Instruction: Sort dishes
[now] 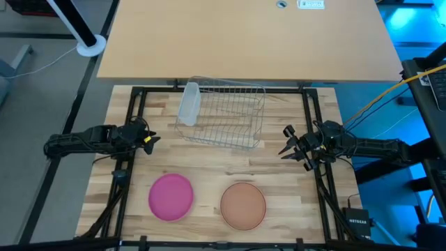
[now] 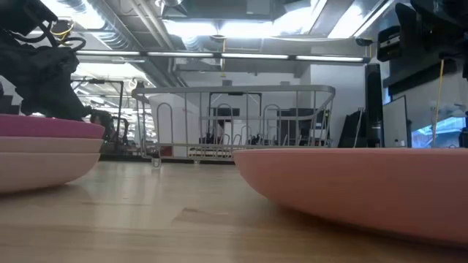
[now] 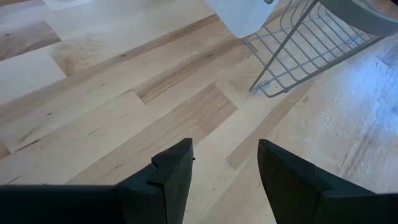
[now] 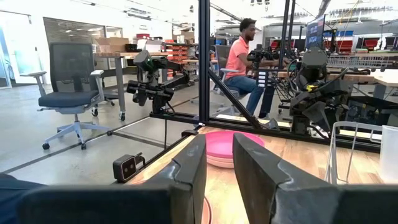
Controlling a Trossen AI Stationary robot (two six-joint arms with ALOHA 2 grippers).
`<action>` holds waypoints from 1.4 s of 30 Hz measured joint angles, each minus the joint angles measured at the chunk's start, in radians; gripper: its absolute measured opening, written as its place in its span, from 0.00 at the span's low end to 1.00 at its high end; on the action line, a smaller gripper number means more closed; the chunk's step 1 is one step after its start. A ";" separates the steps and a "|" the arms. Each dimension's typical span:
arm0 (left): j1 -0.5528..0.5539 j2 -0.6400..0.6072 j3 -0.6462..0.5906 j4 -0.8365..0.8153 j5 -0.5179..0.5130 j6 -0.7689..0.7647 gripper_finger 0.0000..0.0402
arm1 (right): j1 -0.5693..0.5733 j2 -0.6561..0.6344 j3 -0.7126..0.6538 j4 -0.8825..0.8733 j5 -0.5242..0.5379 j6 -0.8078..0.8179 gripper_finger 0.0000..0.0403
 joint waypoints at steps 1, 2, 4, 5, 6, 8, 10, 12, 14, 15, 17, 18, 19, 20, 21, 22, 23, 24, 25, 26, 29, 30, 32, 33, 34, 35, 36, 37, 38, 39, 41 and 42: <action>0.000 0.000 0.000 0.000 0.000 0.000 0.43 | 0.000 0.000 0.000 0.000 0.000 0.000 0.21; 0.000 0.000 0.000 0.000 0.000 0.000 0.43 | 0.000 0.000 0.000 0.000 0.000 0.000 0.21; 0.000 0.000 0.000 0.000 0.000 0.000 0.43 | 0.000 0.000 0.000 0.000 0.000 0.000 0.21; 0.000 0.000 0.000 0.000 0.000 0.000 0.43 | 0.000 0.000 0.000 0.000 0.000 0.000 0.21; 0.000 0.000 0.000 0.000 0.000 0.000 0.43 | 0.000 0.000 0.000 0.000 0.000 0.000 0.21; 0.000 0.000 0.000 0.000 0.000 0.000 0.43 | 0.000 0.000 0.000 0.000 0.000 0.000 0.21; 0.000 0.000 0.000 0.000 0.000 0.000 0.43 | 0.000 0.000 0.000 0.000 0.000 0.000 0.21; 0.000 0.000 0.000 0.000 0.000 0.000 0.43 | 0.000 0.000 0.000 0.000 0.000 0.000 0.21; 0.000 0.000 0.000 0.000 0.000 0.000 0.43 | 0.000 0.000 0.000 0.000 0.000 0.000 0.21; 0.000 0.000 0.000 0.000 0.000 0.000 0.43 | 0.000 0.000 0.000 0.000 0.000 0.000 0.21; 0.000 0.000 0.000 0.000 0.000 0.000 0.43 | 0.000 0.000 0.000 0.001 0.000 0.000 0.21; 0.000 0.000 0.000 0.000 0.000 0.000 0.43 | 0.000 0.000 0.000 0.002 0.000 0.004 0.21; 0.000 0.000 0.000 0.000 0.000 0.000 0.43 | 0.000 0.000 0.000 0.002 0.000 0.020 0.21; 0.000 0.000 0.000 0.000 0.000 0.000 0.43 | 0.000 0.000 0.000 0.002 0.000 0.052 0.21; 0.000 0.000 0.000 0.000 0.000 0.000 0.43 | 0.000 0.000 0.000 0.002 0.000 0.097 0.21; 0.000 0.000 0.000 0.000 0.000 0.000 0.43 | 0.000 0.000 0.000 0.002 0.000 0.144 0.21; 0.000 0.000 0.000 0.000 0.000 0.000 0.43 | 0.000 0.000 0.000 0.002 0.000 0.191 0.21; 0.000 0.000 0.000 0.000 0.000 0.000 0.43 | 0.000 0.000 0.000 0.003 0.000 0.233 0.21; 0.000 0.000 0.000 0.000 0.000 0.000 0.43 | 0.000 0.000 0.000 0.004 0.000 0.268 0.21; 0.000 0.000 0.000 0.000 0.000 0.000 0.43 | 0.000 0.000 0.000 0.005 0.000 0.297 0.21; 0.000 0.000 0.000 0.000 0.000 0.000 0.43 | 0.000 0.000 0.000 0.020 0.000 0.390 0.21; 0.000 0.000 0.000 0.000 0.000 0.000 0.43 | 0.000 0.000 0.000 0.034 0.000 0.419 0.21; 0.000 0.000 0.000 0.000 0.000 0.000 0.43 | 0.000 0.000 0.000 0.077 0.000 0.465 0.21; 0.000 0.000 0.000 0.000 0.000 0.000 0.43 | 0.000 0.000 0.000 0.103 0.000 0.484 0.21; 0.000 0.000 0.000 0.000 0.000 0.000 0.43 | 0.001 0.000 0.000 0.134 0.000 0.496 0.21; 0.000 0.000 0.000 0.000 0.000 0.000 0.43 | 0.001 0.000 0.000 0.169 0.000 0.511 0.21; 0.000 0.000 0.000 0.000 0.000 0.000 0.43 | 0.001 0.000 0.001 0.202 0.001 0.521 0.21; 0.000 0.000 0.000 0.000 0.000 0.000 0.43 | 0.001 0.000 0.006 0.219 0.003 0.533 0.21; 0.000 0.000 0.000 0.000 0.000 0.000 0.43 | 0.001 0.000 0.017 0.221 0.012 0.538 0.21; 0.000 0.000 0.000 0.000 0.000 0.000 0.43 | 0.002 0.000 0.030 0.215 0.025 0.540 0.21; 0.000 0.000 0.000 0.000 0.000 0.000 0.43 | 0.002 0.003 0.057 0.208 0.061 0.539 0.21; 0.000 0.000 0.000 0.000 0.000 0.000 0.43 | 0.002 0.012 0.073 0.208 0.079 0.537 0.21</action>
